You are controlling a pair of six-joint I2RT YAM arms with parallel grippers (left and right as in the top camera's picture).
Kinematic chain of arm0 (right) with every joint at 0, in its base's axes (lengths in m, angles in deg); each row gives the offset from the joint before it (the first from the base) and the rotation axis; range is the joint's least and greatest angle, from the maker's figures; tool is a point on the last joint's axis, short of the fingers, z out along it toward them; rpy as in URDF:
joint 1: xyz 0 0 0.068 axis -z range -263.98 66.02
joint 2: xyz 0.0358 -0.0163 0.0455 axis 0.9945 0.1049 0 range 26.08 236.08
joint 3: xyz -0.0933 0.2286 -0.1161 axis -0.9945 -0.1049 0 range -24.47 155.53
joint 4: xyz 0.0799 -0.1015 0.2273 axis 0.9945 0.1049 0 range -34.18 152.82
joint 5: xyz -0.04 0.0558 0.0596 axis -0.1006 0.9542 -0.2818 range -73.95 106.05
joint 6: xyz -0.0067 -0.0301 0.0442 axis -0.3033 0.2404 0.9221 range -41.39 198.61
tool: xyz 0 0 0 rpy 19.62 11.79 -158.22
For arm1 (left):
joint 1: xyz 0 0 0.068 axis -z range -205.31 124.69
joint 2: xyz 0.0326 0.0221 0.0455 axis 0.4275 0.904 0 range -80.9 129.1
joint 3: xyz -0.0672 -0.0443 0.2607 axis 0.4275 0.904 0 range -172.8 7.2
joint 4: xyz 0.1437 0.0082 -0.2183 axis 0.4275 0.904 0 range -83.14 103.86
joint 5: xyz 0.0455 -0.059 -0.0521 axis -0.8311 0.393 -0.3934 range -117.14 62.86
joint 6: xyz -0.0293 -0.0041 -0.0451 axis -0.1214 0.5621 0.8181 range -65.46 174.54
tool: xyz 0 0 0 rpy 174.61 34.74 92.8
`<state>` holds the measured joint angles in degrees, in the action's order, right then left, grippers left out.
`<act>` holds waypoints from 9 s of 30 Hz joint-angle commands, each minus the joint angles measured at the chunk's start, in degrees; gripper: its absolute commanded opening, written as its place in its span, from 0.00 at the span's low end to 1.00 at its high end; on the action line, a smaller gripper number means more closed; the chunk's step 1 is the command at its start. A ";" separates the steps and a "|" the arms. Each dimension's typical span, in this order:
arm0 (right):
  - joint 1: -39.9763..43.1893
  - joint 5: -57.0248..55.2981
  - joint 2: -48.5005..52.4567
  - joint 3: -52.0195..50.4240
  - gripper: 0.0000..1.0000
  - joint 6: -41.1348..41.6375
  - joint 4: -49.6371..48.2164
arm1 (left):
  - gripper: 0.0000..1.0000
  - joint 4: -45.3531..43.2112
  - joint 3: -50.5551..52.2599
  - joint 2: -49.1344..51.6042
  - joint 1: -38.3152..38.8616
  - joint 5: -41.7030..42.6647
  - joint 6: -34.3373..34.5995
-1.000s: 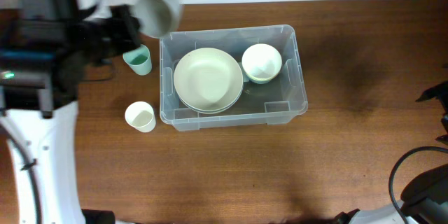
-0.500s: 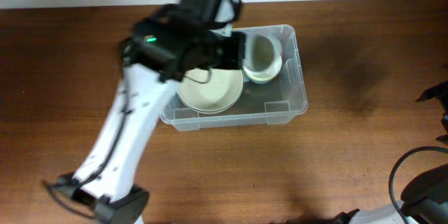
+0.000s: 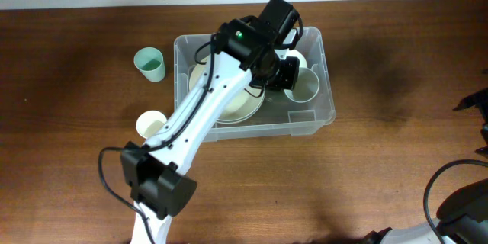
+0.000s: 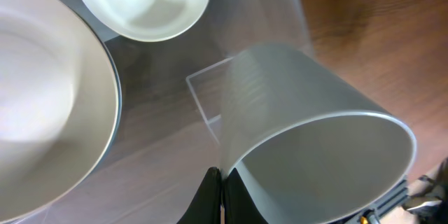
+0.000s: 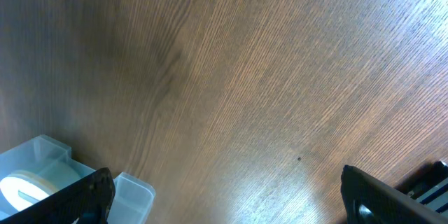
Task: Pack container
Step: 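Carry the grey cup into the container's front right corner, then lower the grey cup into the container and open the left gripper, then move the left gripper back to the mint cup at left, then grasp the mint cup with the left gripper and lift it, then carry the mint cup over the grey cup in the container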
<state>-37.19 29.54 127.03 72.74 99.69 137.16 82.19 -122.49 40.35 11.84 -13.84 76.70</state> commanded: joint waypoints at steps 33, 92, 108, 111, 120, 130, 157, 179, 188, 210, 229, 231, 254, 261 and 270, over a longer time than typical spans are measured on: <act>0.11 -0.26 -0.17 -0.37 0.99 0.44 -0.02 | 0.01 -0.09 -0.09 12.90 -0.02 -4.33 0.13; 0.11 -0.26 -0.17 -0.37 0.99 0.44 -0.02 | 0.06 0.09 2.71 12.94 -0.02 -5.64 0.13; 0.11 -0.24 -0.17 -0.37 0.99 0.44 -0.02 | 0.20 -1.31 2.73 12.94 -0.02 -5.66 0.11; 0.11 -0.26 -0.17 -0.37 0.99 0.44 -0.02 | 0.22 -1.62 2.73 12.94 -0.17 -5.66 0.11; 0.11 -0.26 -0.17 -0.37 0.99 0.44 -0.02 | 0.27 -2.56 2.73 12.94 -0.20 -7.04 0.11; 0.11 -0.26 -0.17 -0.37 0.99 0.44 -0.02 | 0.34 -2.95 2.73 12.94 -1.05 -10.88 0.07; 0.11 -0.26 -0.17 -0.37 0.99 0.44 -0.02 | 0.99 18.34 -31.12 13.25 -34.60 -16.90 -4.17; 0.11 -0.26 -0.17 -0.37 0.99 0.44 -0.02 | 0.99 3.63 -6.80 14.95 -45.94 -9.57 -8.13; 0.11 -0.26 -0.17 -0.37 0.99 0.44 -0.02 | 0.99 -1.27 2.97 15.76 -45.94 -9.57 -8.13; 0.11 -0.26 -0.17 -0.37 0.99 0.44 -0.02 | 0.18 -3.78 3.96 18.47 -45.94 -8.09 -8.09; 0.11 -0.26 -0.17 -0.37 0.99 0.44 -0.02 | 0.01 -0.98 -3.87 17.97 -46.64 -7.93 -8.09; 0.11 -0.26 -0.17 -0.37 0.99 0.44 -0.02 | 0.01 1.46 -8.87 17.79 -46.99 -7.93 -8.09; 0.11 -0.26 -0.17 -0.37 0.99 0.44 -0.02 | 0.01 21.35 -44.74 17.59 -22.93 6.60 -15.89; 0.11 -0.26 -0.17 -0.37 0.99 0.44 -0.02 | 0.01 21.38 -44.70 17.62 -10.43 -2.73 -16.04; 0.11 -0.26 -0.17 -0.37 0.99 0.44 -0.02 | 0.01 21.38 -38.88 17.62 -1.90 -10.25 -15.52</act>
<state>-37.19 29.56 127.03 72.74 99.67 137.16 103.39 -164.30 58.41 9.30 -20.71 61.61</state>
